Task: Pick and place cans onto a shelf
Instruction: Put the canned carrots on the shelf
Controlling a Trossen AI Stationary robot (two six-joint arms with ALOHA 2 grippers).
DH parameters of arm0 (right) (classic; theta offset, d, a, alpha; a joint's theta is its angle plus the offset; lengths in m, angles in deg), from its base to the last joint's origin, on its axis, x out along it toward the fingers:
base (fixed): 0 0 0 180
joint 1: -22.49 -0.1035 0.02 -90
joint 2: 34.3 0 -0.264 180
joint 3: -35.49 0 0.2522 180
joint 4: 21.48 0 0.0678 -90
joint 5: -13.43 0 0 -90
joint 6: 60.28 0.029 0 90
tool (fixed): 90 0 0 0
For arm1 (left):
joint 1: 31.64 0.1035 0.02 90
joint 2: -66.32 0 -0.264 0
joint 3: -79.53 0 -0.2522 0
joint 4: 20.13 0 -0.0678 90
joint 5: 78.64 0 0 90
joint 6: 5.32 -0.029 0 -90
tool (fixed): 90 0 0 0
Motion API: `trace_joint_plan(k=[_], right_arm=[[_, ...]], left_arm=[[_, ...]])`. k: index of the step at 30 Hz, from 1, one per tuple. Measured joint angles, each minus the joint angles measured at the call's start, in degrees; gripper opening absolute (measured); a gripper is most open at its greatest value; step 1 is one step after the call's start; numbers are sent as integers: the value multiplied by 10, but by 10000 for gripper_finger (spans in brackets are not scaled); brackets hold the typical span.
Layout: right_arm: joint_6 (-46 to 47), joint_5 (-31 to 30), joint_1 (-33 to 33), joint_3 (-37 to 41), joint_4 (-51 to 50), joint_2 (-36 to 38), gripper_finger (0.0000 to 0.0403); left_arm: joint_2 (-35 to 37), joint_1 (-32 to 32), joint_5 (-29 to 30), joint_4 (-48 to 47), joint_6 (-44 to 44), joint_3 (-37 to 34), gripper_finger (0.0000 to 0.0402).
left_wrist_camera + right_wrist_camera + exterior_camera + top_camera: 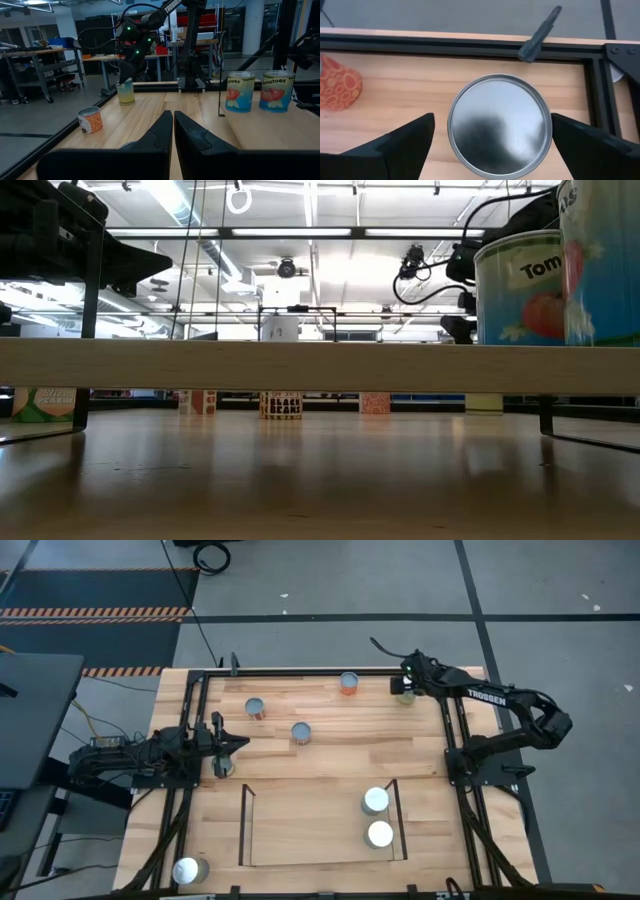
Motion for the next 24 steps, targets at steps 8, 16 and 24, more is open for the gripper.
trace_joint_plan(k=[8,16,24], right_arm=[[-10,8,14,0,7,-33,398],[-8,9,11,0,60,-49,377],[5,35,-17,0,38,-43,318]], left_arm=[[0,0,0,0,0,0,25],[0,0,0,0,0,0,25],[0,0,0,0,0,0,25]])
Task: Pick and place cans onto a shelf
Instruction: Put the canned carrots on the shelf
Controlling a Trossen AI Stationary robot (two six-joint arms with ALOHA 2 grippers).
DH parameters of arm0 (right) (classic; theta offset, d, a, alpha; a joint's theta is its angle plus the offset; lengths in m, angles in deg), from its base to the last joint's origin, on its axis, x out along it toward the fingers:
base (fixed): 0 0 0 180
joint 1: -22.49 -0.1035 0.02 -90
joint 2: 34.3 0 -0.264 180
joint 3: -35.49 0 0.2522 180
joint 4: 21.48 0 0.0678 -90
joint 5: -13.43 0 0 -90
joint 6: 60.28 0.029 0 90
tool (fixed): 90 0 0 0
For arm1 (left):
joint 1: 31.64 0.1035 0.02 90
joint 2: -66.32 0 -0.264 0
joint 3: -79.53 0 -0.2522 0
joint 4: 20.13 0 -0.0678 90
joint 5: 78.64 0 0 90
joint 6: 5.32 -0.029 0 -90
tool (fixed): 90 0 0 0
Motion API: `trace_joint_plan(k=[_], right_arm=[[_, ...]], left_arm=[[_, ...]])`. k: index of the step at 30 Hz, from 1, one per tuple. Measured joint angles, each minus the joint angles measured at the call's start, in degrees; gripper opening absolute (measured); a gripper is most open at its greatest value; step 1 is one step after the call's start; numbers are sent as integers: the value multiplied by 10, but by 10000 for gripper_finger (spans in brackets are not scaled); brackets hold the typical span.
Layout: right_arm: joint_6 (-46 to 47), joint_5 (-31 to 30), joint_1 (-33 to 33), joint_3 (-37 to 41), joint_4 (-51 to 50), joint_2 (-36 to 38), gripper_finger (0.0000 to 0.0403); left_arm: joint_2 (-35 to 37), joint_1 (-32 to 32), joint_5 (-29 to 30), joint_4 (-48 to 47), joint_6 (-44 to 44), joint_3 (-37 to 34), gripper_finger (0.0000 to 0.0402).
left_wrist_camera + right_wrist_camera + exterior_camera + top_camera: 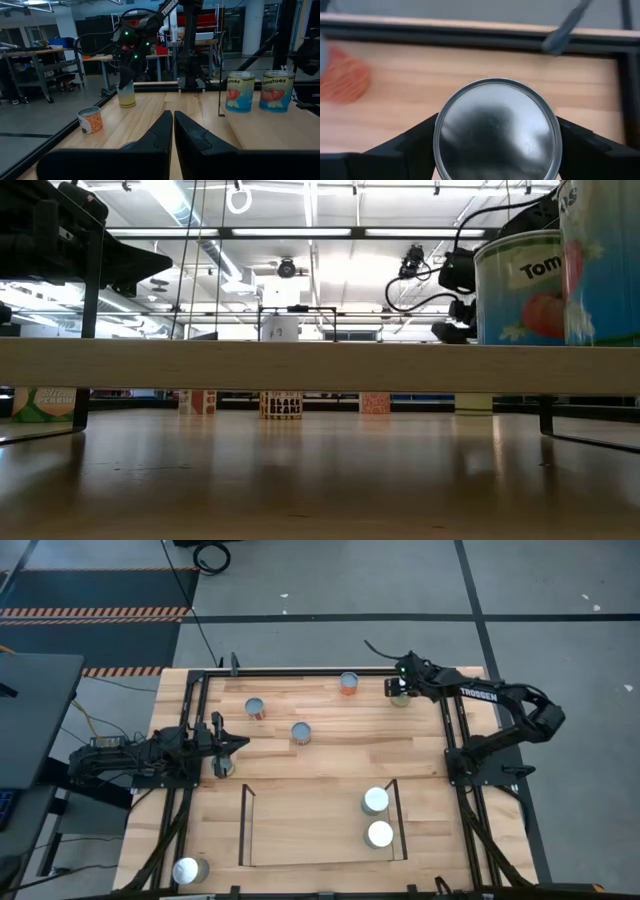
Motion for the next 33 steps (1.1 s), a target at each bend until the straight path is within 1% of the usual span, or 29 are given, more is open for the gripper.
trace_joint_plan(k=[2,4,9,11,14,17,20,23,26,29,33], right_arm=[[-1,2,-25,-10,-16,6,318],[-15,0,-60,-37,-42,13,318],[-56,-24,-190,-140,-118,14,318],[-80,-30,-246,-180,-119,14,318],[-117,-20,-327,-217,-122,13,318],[-148,-7,-403,-233,-111,13,318],[-179,-1,-482,-234,-67,-2,318],[-228,38,-547,-243,-18,-44,319],[-273,87,-589,-271,-19,-91,323],[-311,138,-612,-298,-17,-127,325],[-349,211,-622,-319,-22,-158,326]], left_arm=[[0,0,0,0,0,0,25],[0,0,0,0,0,0,25],[0,0,0,0,0,0,25],[0,0,0,0,0,0,25],[0,0,0,0,0,0,25],[0,0,0,0,0,0,25],[0,0,0,0,0,0,25],[0,0,0,0,0,0,25],[0,0,0,0,0,0,25],[0,0,0,0,0,0,25],[0,0,0,0,0,0,25]])
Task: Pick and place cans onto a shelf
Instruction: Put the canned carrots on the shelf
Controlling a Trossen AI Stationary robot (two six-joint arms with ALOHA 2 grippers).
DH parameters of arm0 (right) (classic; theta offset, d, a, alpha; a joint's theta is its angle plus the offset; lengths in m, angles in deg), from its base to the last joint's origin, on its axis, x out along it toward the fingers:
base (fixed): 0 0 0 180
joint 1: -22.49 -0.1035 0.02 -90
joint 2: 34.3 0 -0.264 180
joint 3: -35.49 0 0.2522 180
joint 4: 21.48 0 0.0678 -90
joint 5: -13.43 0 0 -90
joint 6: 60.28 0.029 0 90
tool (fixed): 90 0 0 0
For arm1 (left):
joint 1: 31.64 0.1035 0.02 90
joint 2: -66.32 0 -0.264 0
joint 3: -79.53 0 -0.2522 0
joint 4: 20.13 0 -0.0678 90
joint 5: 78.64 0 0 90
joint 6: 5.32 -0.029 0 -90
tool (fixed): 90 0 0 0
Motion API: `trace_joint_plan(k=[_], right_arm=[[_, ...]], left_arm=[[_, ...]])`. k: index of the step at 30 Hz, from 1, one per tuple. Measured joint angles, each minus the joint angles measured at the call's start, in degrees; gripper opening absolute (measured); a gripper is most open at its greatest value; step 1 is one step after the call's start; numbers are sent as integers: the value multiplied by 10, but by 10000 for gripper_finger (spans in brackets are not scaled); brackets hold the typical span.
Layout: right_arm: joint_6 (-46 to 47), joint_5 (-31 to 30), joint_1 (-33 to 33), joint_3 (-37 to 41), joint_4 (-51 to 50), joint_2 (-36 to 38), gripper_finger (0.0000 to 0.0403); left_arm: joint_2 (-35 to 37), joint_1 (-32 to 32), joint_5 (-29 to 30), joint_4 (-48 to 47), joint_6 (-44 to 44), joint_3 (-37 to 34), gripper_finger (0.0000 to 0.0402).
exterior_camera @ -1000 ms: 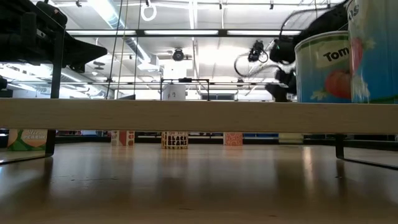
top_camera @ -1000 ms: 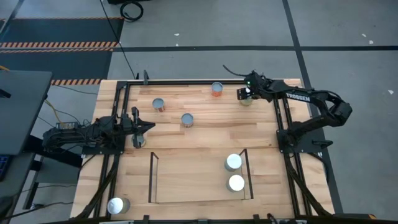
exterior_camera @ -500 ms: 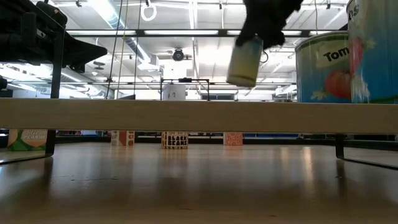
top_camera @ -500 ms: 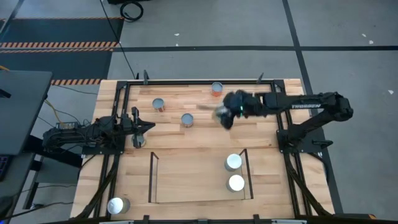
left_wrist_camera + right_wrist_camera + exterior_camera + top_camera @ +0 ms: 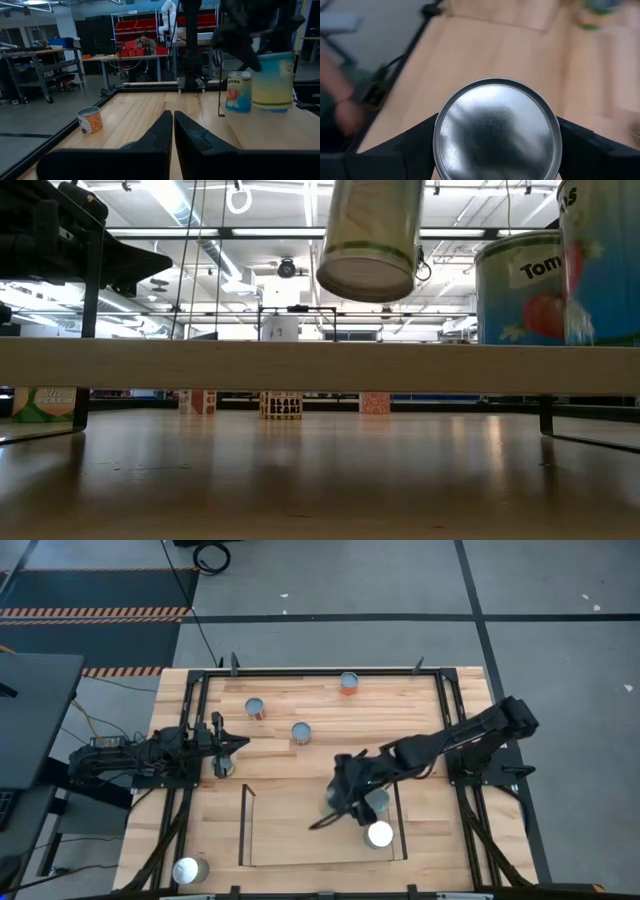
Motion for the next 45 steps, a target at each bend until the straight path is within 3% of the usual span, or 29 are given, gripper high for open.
trace_joint_plan(k=[8,19,35,45], right_arm=[[-23,15,6,-3,-65,-28,327],[-24,14,5,-3,-81,-43,332],[-20,5,4,-4,-84,-58,376],[-12,6,-7,-4,-96,-58,374]], left_arm=[[0,0,0,0,0,0,25],[0,0,0,2,0,0,25],[-8,0,0,0,0,0,25],[-8,0,0,0,0,0,25]])
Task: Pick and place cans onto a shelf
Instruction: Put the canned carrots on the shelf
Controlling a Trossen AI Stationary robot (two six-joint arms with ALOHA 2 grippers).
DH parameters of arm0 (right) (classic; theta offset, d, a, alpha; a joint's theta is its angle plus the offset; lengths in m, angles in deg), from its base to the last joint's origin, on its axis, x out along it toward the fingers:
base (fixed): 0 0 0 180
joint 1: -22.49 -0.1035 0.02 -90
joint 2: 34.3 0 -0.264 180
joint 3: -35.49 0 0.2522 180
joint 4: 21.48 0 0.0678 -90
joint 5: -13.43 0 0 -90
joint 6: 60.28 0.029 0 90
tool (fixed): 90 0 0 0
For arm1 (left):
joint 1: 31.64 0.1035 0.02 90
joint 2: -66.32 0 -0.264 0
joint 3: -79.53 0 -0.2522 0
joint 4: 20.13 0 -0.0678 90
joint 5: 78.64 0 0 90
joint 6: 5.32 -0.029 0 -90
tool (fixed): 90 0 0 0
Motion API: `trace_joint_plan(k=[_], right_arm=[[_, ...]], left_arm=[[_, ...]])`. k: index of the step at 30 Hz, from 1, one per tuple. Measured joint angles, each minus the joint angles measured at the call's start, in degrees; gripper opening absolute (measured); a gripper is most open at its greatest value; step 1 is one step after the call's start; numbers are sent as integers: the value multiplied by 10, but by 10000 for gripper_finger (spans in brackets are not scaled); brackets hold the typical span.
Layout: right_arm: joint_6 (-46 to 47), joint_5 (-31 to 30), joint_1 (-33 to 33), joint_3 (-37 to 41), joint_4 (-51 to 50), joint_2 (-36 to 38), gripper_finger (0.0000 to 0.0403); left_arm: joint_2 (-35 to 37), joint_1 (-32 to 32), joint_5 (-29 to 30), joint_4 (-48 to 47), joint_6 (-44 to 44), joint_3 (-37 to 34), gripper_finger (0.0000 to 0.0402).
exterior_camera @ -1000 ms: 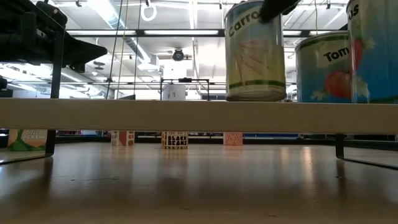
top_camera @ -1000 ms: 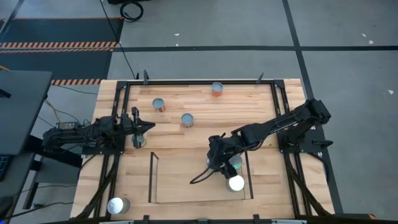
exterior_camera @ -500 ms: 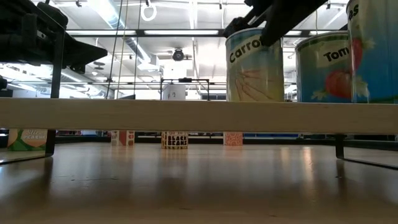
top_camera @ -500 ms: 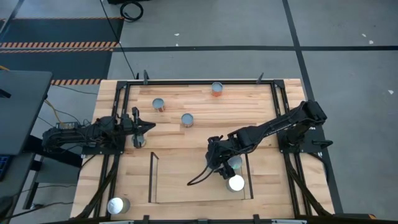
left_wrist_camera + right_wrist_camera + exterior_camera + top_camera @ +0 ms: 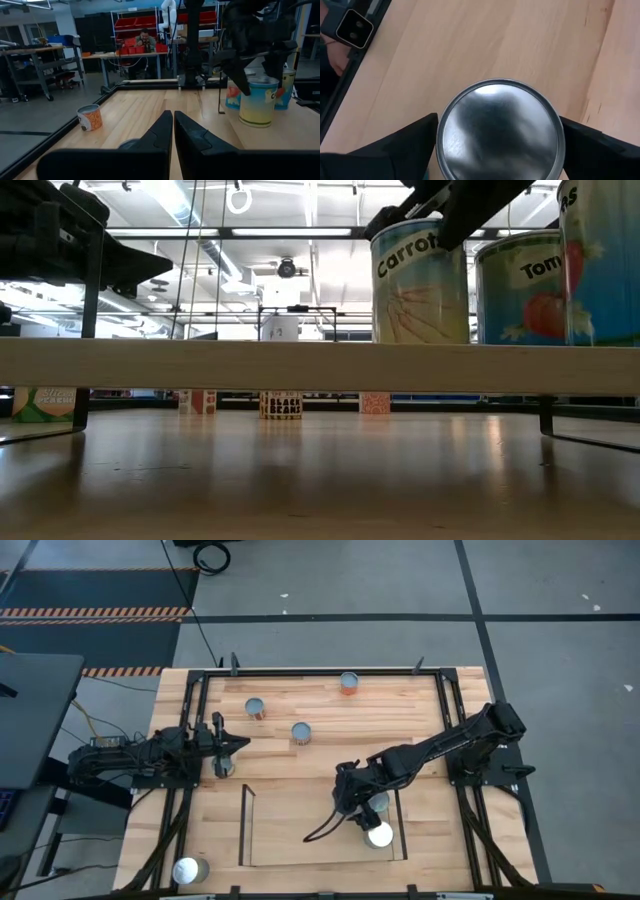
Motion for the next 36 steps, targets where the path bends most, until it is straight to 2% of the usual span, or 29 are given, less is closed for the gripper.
trace_joint_plan(k=[18,26,36], right_arm=[[16,-20,0,0,-26,0,372],[23,-20,0,0,-40,0,348],[30,-22,0,0,-42,24,345]], left_arm=[[0,0,0,0,0,0,25],[0,0,0,0,0,0,25],[0,0,0,0,0,0,25]])
